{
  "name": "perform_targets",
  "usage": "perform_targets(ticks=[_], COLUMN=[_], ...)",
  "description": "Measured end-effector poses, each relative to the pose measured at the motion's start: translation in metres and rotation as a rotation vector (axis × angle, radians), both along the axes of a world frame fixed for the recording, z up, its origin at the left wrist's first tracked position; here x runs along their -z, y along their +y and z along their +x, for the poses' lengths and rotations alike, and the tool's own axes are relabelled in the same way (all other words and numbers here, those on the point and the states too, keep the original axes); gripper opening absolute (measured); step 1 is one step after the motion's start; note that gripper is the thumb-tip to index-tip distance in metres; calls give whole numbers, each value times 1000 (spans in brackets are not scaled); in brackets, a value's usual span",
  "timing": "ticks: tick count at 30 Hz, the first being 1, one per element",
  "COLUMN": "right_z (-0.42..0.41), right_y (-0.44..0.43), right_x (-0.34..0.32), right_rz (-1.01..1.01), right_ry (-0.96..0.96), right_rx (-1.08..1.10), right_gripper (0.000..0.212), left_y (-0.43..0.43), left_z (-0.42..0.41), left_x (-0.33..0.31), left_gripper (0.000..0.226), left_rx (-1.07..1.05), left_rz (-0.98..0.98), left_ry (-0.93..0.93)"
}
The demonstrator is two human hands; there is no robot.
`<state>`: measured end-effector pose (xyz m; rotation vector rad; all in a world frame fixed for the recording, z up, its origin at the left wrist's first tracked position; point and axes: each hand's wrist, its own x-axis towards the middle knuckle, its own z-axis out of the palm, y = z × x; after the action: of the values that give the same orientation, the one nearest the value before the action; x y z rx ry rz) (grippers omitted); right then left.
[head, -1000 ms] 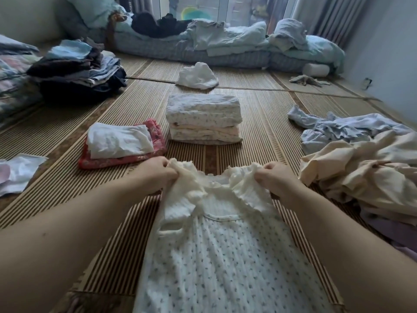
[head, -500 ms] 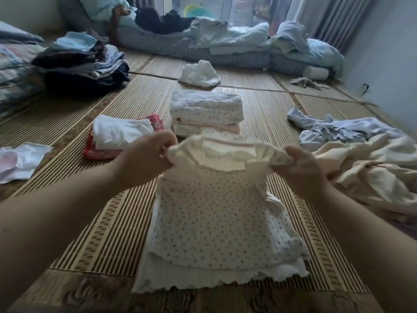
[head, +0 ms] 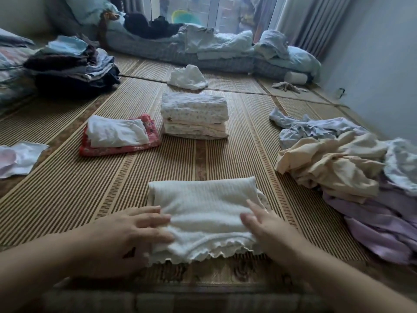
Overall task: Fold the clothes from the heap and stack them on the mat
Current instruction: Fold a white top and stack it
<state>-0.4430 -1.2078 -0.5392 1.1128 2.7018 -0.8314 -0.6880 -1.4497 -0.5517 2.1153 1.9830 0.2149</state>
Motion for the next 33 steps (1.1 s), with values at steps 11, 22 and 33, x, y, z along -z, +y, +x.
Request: perform_targets(ticks=[11,22,33], right_z=[-93,-27,22], right_y=[90,37,-9], right_x=[30,-1,25], right_rz=[348,380,558], right_ry=[-310,349,333], right_rx=[-416,-505,-645], right_gripper=[82,54,52], left_y=[53,83,49], left_z=[68,68,35], left_x=[-6,-18,10], left_gripper=[55,78,56], left_rx=[55,217,81], left_rz=[-85,-22,101], left_ry=[322,22,-68])
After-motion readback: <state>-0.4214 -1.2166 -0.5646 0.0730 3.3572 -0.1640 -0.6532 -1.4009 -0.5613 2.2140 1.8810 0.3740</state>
